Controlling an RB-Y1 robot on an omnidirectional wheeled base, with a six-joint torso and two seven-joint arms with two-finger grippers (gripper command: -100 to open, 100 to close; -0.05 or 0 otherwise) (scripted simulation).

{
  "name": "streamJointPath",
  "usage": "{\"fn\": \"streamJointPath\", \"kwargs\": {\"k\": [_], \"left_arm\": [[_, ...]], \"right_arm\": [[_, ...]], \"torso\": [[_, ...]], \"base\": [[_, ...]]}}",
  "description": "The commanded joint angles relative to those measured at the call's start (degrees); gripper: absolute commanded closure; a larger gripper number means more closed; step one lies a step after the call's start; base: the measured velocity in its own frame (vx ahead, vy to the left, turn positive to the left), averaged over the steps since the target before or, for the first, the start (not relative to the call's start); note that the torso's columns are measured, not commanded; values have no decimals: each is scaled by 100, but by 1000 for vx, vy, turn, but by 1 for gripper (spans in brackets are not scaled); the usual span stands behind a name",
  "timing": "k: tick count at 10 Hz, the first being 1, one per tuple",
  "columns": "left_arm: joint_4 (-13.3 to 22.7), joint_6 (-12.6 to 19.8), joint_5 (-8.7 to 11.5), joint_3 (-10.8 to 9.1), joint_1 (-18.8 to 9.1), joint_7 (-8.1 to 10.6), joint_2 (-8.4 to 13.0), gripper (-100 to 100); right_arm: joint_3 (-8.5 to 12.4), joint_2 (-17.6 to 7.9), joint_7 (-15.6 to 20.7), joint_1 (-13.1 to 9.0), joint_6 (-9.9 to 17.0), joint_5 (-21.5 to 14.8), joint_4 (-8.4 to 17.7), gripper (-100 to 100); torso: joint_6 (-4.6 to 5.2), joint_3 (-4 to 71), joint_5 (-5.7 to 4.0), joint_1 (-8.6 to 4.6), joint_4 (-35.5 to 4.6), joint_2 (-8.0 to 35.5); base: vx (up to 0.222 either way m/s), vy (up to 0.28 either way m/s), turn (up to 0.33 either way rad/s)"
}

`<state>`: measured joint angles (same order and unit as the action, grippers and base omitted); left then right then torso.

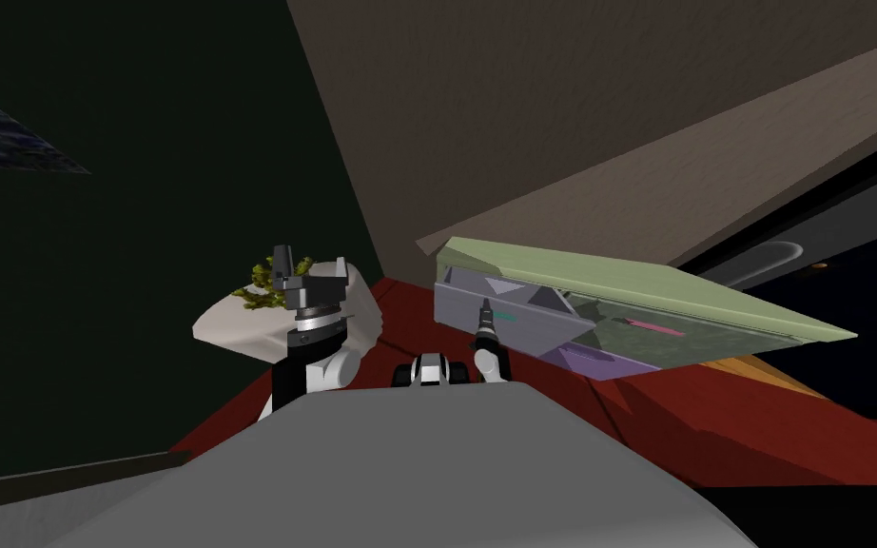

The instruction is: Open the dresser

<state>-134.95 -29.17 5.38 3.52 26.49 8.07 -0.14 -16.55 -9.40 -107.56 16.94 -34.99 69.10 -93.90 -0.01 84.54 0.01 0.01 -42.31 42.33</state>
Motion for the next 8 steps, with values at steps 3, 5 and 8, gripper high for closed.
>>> {"fn": "streamJointPath", "kwargs": {"k": [3,5,8], "left_arm": [[0,0,0,0,0,0,0,0],[0,0,0,0,0,0,0,0],[0,0,0,0,0,0,0,0]], "right_arm": [[243,172,673,-68,685,353,-512,-100],[219,169,611,-48,643,340,-371,0],[213,170,605,-22,652,348,-337,0]], "torso": [[0,-6,16,13,-22,16],[0,-15,20,23,-27,31],[1,-3,8,8,-11,9]], "base": [[-16,14,-90],[0,1,-8],[0,0,0]]}}
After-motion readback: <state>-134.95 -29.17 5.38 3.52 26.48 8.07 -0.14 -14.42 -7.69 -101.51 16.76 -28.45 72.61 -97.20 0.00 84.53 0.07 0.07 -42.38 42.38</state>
